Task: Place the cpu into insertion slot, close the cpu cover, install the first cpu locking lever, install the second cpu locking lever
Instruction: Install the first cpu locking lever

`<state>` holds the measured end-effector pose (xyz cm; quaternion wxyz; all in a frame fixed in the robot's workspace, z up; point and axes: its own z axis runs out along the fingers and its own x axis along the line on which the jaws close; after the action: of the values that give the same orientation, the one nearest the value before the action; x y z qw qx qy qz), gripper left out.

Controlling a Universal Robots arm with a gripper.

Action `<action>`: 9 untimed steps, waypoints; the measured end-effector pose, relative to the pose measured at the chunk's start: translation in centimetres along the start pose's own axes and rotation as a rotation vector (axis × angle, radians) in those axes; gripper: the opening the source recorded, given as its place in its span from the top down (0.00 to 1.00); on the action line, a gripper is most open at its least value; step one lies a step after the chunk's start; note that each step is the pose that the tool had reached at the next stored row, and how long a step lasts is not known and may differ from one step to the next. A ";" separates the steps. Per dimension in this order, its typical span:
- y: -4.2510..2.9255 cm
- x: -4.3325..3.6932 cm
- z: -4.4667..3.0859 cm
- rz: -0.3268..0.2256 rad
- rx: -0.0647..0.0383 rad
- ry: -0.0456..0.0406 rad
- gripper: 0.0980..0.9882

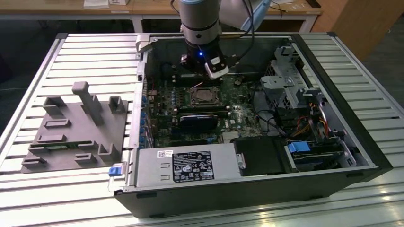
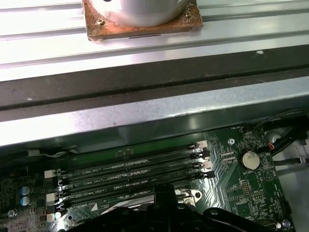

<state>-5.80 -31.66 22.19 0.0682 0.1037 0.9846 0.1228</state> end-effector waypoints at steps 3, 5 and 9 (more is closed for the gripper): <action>0.13 0.06 0.15 0.008 0.001 -0.0021 1.00; 0.21 0.10 0.26 0.012 0.002 -0.0034 1.00; 0.44 0.21 0.42 0.020 0.003 -0.0063 1.00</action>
<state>-5.85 -31.10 21.88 0.0699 0.1140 0.9835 0.1219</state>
